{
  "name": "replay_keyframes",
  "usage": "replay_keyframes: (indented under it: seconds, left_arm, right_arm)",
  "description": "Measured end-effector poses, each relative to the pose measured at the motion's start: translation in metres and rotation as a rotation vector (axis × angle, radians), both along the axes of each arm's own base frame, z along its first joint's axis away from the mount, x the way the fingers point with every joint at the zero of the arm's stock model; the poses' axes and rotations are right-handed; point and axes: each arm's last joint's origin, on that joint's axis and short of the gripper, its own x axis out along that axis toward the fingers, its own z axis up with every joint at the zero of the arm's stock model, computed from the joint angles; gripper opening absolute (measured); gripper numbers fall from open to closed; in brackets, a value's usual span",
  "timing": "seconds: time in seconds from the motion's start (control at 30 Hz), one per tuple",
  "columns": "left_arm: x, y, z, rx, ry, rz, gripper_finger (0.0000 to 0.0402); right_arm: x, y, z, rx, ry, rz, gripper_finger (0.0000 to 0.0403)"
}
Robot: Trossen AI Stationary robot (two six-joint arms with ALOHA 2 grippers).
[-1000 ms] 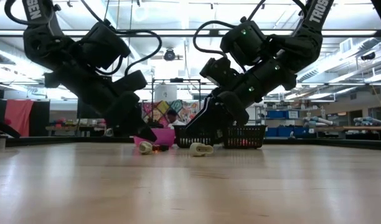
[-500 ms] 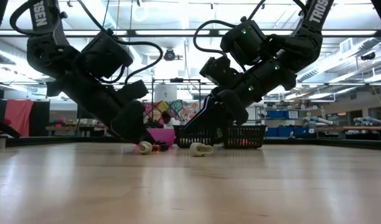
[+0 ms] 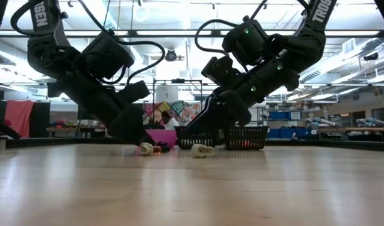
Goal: Sort Halloween decoration
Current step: Put the black skeleton toy into the red bowl
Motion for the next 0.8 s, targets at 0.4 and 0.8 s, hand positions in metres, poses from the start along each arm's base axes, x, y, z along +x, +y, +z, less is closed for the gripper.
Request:
replay_keyframes:
  seconds: [0.4, 0.8]
  left_arm:
    - [0.0015, -0.0013, 0.0014, -0.011, -0.018, -0.031, 0.0005]
    - [0.0020, -0.0014, 0.0038, 0.035, -0.047, -0.059, 0.0002]
  right_arm:
    - [-0.0002, 0.0000, -0.0003, 0.005, 0.004, -0.003, 0.0162]
    - [-0.0014, 0.0000, -0.0022, 0.006, 0.026, -0.004, 0.0162]
